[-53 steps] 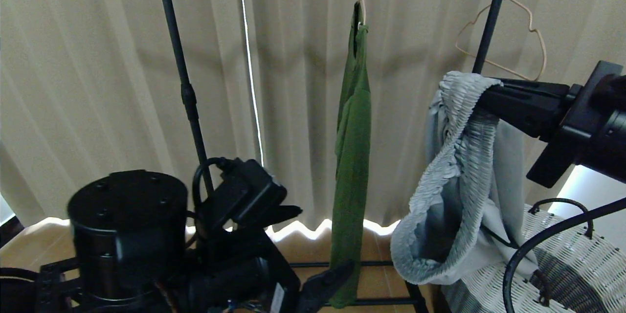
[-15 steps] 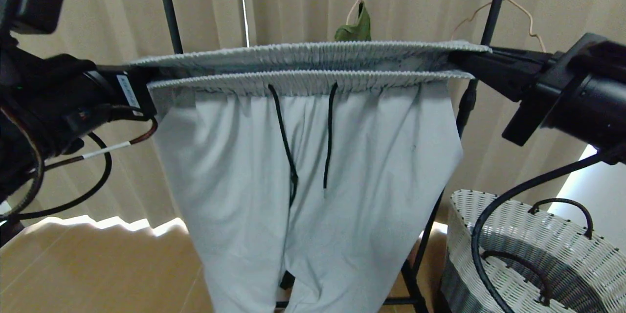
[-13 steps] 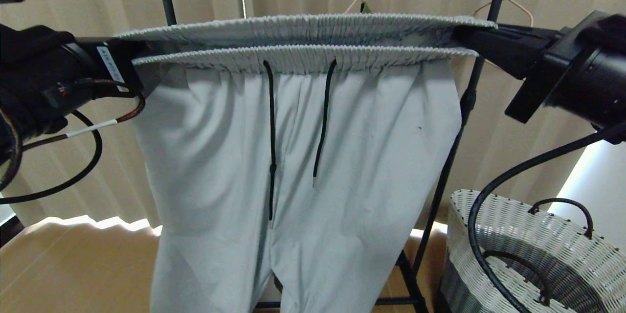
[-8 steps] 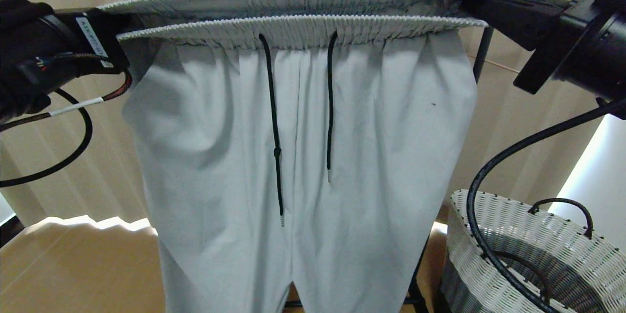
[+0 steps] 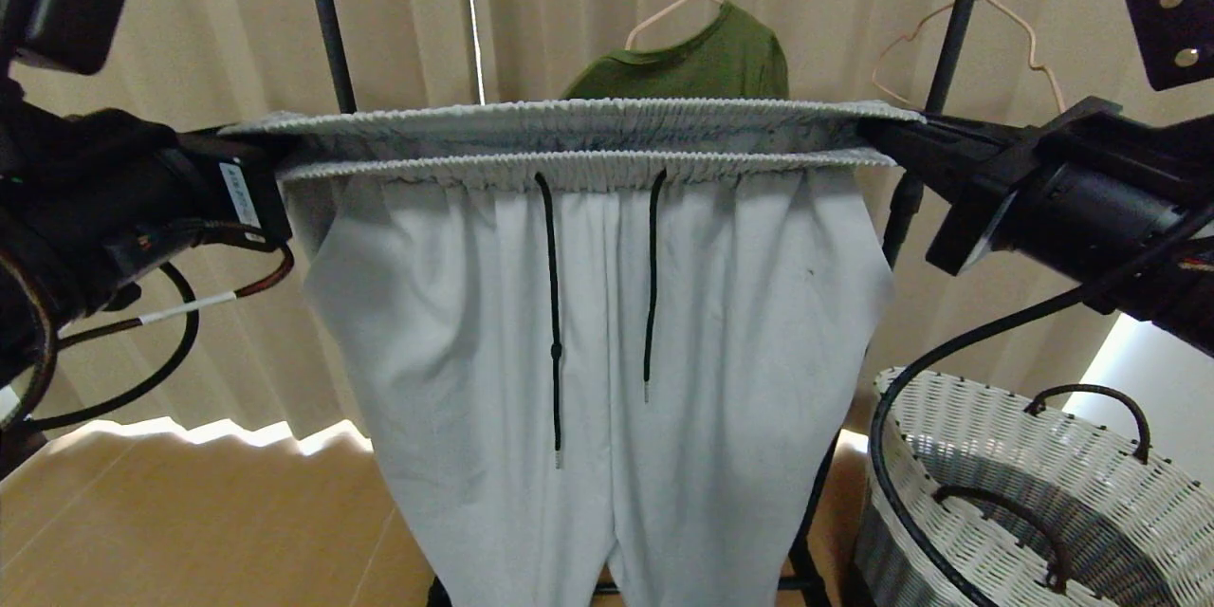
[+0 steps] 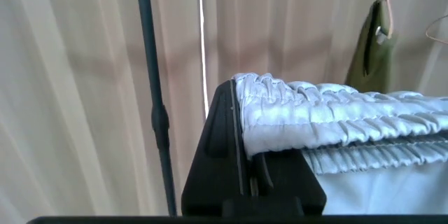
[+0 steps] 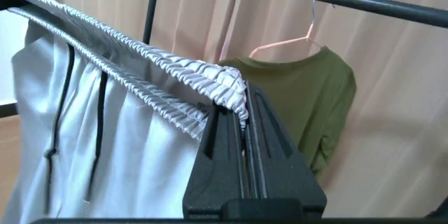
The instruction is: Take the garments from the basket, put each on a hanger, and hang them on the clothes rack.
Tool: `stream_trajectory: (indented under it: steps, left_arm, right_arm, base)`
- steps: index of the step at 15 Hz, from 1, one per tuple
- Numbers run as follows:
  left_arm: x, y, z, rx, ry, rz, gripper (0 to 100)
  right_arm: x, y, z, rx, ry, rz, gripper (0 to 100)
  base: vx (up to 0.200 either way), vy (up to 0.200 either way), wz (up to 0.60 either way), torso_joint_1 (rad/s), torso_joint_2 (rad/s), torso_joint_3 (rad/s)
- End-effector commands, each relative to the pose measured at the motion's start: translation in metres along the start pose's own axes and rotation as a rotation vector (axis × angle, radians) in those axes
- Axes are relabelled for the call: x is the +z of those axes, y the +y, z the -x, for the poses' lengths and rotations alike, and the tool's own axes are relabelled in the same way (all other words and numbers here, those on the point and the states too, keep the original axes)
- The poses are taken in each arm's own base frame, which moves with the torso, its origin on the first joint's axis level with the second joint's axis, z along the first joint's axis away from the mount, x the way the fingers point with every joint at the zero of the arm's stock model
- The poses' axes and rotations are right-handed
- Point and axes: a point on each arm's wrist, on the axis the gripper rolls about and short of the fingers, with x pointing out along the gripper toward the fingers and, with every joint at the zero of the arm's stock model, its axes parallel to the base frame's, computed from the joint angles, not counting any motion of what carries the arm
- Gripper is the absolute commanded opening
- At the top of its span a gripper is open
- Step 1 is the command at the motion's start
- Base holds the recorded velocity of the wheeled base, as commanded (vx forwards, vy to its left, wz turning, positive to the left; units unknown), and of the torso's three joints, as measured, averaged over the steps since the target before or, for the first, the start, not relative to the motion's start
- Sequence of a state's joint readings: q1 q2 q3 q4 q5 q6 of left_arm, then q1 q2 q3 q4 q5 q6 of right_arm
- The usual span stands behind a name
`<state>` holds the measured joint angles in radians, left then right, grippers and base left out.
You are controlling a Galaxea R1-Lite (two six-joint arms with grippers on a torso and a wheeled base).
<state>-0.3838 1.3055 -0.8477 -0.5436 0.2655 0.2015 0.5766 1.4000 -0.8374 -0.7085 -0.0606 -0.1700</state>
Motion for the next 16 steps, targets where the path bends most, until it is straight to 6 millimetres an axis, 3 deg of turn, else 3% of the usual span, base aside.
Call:
stream_trajectory:
  steps: [1,5,9,14,16]
  left_arm:
    - [0.016,0.001,-0.005,0.008,-0.051,0.015,0]
    - [0.016,-0.014,0.0,-0.068,-0.055,0.025,0]
    - [0.019,-0.051,0.017,-0.255,-0.069,0.046,0]
    - [0.026,-0.056,0.017,-0.272,-0.092,0.057,0]
    - [0.021,-0.058,0.01,-0.256,-0.066,0.047,0]
  right_arm:
    - [-0.008,-0.003,-0.009,-0.015,0.015,0.002,0]
    - [0.003,-0.005,-0.003,-0.028,-0.045,-0.018,0]
    - [0.022,-0.009,0.018,-0.038,-0.109,-0.021,0]
    - [0.021,-0.01,0.029,-0.043,-0.1,-0.018,0]
    - [0.023,-0.011,0.047,-0.04,-0.06,-0.014,0]
  base:
    - [0.0,0.0,0.0,0.0,0.0,0.0]
    - [0.0,0.0,0.0,0.0,0.0,0.0]
    - [0.0,0.0,0.0,0.0,0.0,0.0]
    - [0.0,0.0,0.0,0.0,0.0,0.0]
    - [0.0,0.0,0.0,0.0,0.0,0.0]
